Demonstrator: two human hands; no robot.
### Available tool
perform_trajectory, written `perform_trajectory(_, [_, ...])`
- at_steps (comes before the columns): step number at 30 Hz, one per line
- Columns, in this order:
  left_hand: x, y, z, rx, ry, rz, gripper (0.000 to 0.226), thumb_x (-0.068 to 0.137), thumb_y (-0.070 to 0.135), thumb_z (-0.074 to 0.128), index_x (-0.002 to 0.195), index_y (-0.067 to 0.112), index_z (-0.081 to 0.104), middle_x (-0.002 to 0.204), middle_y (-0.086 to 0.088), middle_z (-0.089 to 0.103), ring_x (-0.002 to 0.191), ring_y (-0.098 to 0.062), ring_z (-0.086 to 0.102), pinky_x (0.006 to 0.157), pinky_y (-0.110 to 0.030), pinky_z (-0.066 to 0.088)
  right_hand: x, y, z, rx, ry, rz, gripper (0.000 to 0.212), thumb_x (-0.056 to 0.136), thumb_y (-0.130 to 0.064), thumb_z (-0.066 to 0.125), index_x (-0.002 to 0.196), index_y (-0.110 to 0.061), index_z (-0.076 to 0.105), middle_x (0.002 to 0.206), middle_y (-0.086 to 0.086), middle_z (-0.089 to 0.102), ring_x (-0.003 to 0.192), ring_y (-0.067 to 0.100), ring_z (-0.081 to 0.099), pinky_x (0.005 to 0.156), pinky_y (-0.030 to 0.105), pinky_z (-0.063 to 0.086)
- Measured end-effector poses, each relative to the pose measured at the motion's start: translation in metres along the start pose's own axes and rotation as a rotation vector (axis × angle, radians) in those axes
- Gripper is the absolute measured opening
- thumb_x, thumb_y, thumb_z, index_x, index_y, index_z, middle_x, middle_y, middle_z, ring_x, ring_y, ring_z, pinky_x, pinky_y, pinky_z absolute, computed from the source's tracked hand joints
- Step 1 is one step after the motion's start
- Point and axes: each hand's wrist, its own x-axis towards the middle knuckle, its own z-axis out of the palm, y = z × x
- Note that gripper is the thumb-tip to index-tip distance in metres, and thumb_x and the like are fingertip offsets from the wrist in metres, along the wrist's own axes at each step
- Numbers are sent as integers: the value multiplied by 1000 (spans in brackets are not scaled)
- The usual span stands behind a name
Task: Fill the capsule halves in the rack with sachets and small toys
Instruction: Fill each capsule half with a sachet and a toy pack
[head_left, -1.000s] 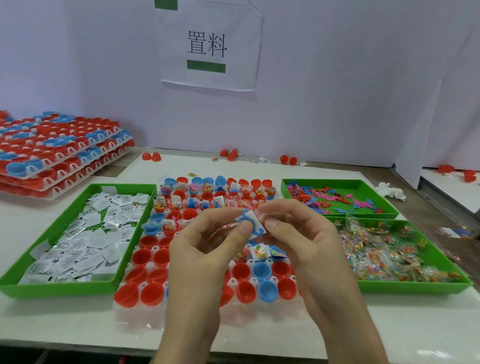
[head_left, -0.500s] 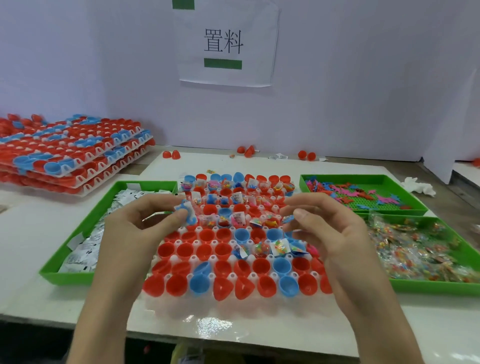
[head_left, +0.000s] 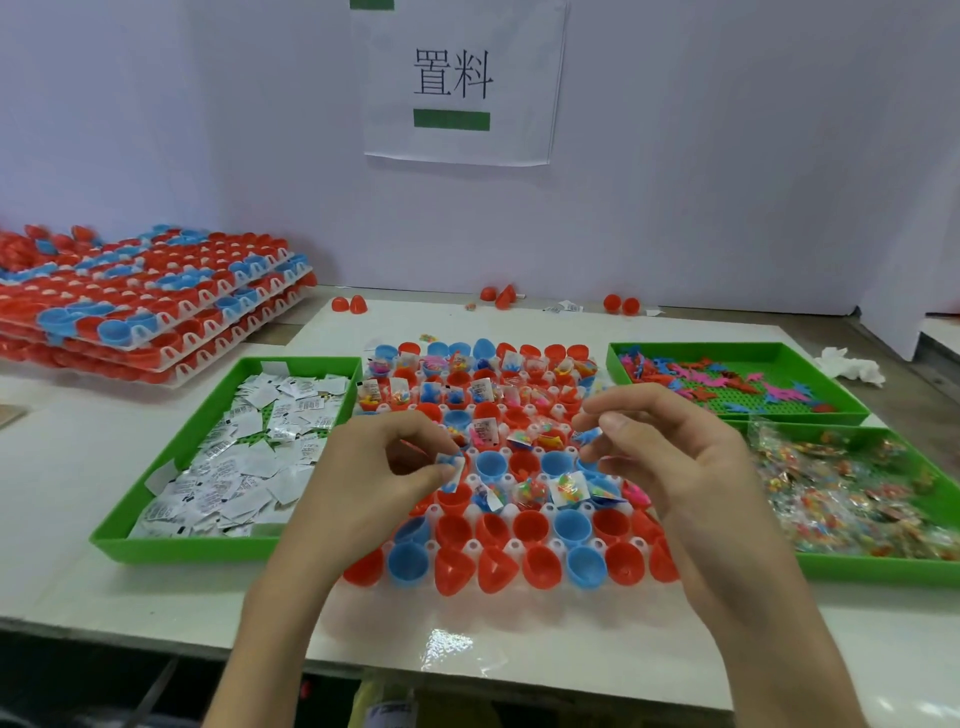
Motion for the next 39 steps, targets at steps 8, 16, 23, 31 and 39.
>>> perform_trajectory(8, [6,-5,9,81,-38,2,20,79,14,82,77,33,73,80,23,70,79,3,68,69,-15,56,1,0,-2,36,-7,-10,27,95,-7,59,85,-26,76,87,0,75,75,13,70,72,20,56])
perform_trajectory(16, [7,-4,15,91,-91,-19,24,76,10,84,74,31,71,80,16,71,77,4,67,63,-9,52,1,0,-3,49,-4,-15,28,95,-7,58,85,-25,76,86,-1,75,74,12,69,71,19,55])
perform_trajectory(23, [7,-3,15,175,-129,22,29,75,9,83,67,32,68,76,11,68,78,9,60,67,-4,44,1,-1,-3,33,1,-7,28,96,-7,58,84,-25,76,86,-2,75,74,12,69,70,18,55])
perform_trajectory(31, [14,-1,14,252,-188,-44,30,76,7,83,64,32,71,68,16,69,72,8,65,59,-1,45,1,-1,-4,31,4,-4,28,97,-8,57,85,-26,76,86,-2,75,75,11,69,70,17,55])
perform_trajectory(39, [15,-2,7,290,-182,-4,17,77,14,83,70,28,77,89,14,66,80,-5,63,68,-17,50,1,1,-8,31,13,-21,30,96,-7,57,86,-28,76,88,0,75,76,14,69,73,21,57])
